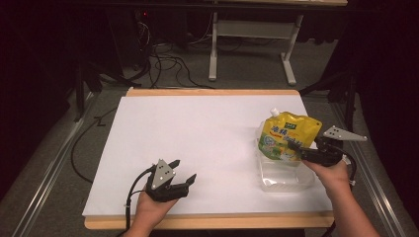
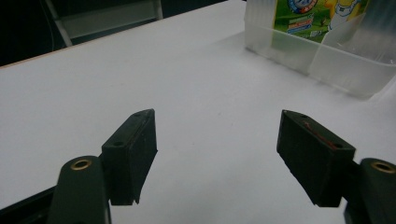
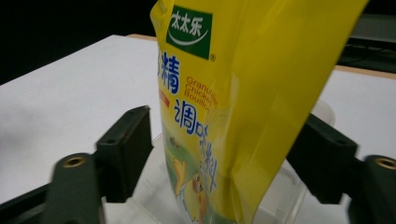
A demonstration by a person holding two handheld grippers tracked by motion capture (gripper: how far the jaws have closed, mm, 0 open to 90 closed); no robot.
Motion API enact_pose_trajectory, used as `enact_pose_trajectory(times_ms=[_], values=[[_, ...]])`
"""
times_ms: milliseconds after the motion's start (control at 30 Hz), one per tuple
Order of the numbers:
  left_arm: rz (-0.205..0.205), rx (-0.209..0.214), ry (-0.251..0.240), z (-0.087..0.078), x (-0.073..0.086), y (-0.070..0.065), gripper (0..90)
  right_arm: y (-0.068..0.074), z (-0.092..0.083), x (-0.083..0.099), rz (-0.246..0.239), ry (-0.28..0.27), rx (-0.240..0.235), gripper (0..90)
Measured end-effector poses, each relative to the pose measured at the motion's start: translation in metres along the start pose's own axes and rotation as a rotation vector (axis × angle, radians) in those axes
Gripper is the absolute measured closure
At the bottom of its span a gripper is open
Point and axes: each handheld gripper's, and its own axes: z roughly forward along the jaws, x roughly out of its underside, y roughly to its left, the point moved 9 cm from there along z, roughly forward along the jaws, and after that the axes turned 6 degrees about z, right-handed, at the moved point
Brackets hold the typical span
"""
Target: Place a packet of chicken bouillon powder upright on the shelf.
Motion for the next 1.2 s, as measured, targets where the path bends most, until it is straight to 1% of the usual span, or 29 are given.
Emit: enact_pose_trajectory(times_ms=[67,100,167,233,267,400,433,500,533,600,700,933,1067,1200], values=[[-0.002,0.001,-0.002,0.000,0.000,0.000,29.2,0.000,0.000,-0.001,0.001,-0.003,0.013,17.3],[-0.003,0.000,-0.004,0.000,-0.001,0.000,29.2,0.000,0.000,-0.001,0.004,0.004,0.019,15.6],[-0.006,0.001,-0.007,-0.001,-0.001,0.000,29.1,0.000,-0.001,-0.001,0.004,0.005,0.023,15.3],[-0.008,0.007,-0.009,-0.001,-0.001,0.000,29.1,0.000,-0.002,-0.001,-0.001,0.009,0.045,15.3],[-0.010,0.008,-0.011,-0.002,-0.001,0.000,29.0,0.001,-0.002,-0.001,0.002,0.012,0.049,14.9],[-0.022,0.011,-0.020,-0.002,-0.002,0.000,28.8,0.004,-0.009,-0.001,-0.010,0.008,0.050,13.6],[-0.023,0.014,-0.019,-0.002,-0.002,0.000,28.7,0.004,-0.011,-0.002,-0.019,0.002,0.058,11.2],[-0.027,0.019,-0.021,-0.002,-0.003,-0.001,28.5,0.004,-0.016,-0.002,-0.019,-0.011,0.075,6.7],[-0.030,0.021,-0.023,-0.002,-0.003,-0.001,28.4,0.005,-0.018,-0.001,-0.016,-0.013,0.078,6.1],[-0.035,0.023,-0.028,-0.003,-0.004,-0.001,28.2,0.007,-0.023,-0.001,-0.007,-0.020,0.078,5.8],[-0.039,0.030,-0.030,-0.003,-0.004,-0.002,27.8,0.009,-0.030,0.001,-0.014,-0.030,0.078,5.7],[-0.042,0.033,-0.032,-0.003,-0.005,-0.004,27.0,0.017,-0.047,0.005,-0.018,-0.034,0.086,5.7],[-0.045,0.038,-0.040,-0.003,-0.007,-0.006,26.9,0.028,-0.056,0.006,-0.038,-0.046,0.085,5.6],[-0.040,0.047,-0.039,-0.003,-0.008,-0.009,26.5,0.051,-0.058,0.006,-0.067,-0.051,0.054,5.0]])
